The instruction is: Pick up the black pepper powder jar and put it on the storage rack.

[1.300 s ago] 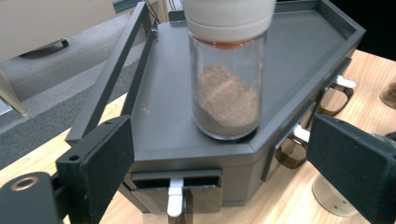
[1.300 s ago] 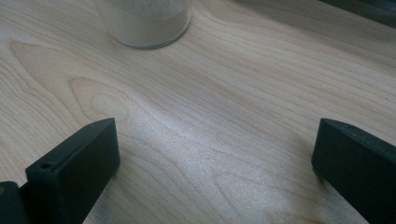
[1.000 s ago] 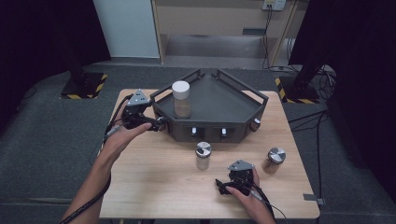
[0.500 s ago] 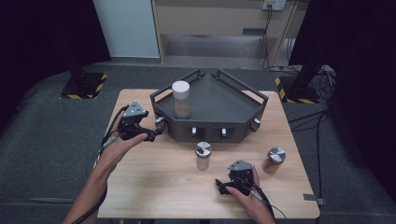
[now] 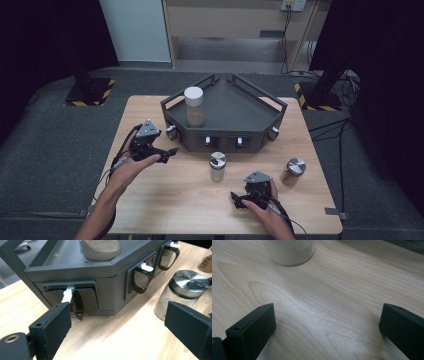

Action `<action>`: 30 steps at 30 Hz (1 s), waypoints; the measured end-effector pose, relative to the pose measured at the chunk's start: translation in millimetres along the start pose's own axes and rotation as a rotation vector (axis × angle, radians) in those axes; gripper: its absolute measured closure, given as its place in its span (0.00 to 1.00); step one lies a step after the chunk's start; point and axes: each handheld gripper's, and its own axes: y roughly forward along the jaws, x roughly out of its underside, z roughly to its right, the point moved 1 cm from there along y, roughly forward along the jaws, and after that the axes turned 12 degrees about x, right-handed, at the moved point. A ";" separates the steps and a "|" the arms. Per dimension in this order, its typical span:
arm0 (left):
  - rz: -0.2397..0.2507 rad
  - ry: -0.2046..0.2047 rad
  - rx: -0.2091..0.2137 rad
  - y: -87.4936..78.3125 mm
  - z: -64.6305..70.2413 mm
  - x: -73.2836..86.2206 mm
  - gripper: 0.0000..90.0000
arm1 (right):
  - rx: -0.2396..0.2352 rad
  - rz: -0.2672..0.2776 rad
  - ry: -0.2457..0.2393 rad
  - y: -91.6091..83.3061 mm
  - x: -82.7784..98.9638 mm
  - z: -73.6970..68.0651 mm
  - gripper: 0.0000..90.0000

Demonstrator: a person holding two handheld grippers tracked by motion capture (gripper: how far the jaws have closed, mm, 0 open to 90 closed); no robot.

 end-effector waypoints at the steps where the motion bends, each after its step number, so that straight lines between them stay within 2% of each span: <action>1: -0.002 0.001 -0.004 -0.5 1.9 0.8 0.06 | 0.000 0.000 0.000 0.0 0.0 0.0 0.01; 7: -0.024 0.006 -0.016 -2.7 8.7 4.5 0.06 | 0.000 0.000 0.000 0.0 0.0 0.0 0.01; 15: -0.039 -0.006 -0.019 1.0 14.7 17.9 0.06 | 0.000 0.000 0.000 0.0 0.0 0.0 0.01; 20: -0.040 -0.023 -0.016 3.7 16.5 26.3 0.06 | 0.000 0.000 0.000 0.0 -0.1 0.0 0.01; 24: -0.035 -0.030 -0.033 5.5 19.9 32.5 0.06 | 0.000 0.000 0.000 0.0 0.0 0.0 0.01; 30: -0.061 -0.050 -0.039 10.9 23.0 46.3 0.06 | 0.000 0.000 0.000 0.0 -0.1 0.0 0.01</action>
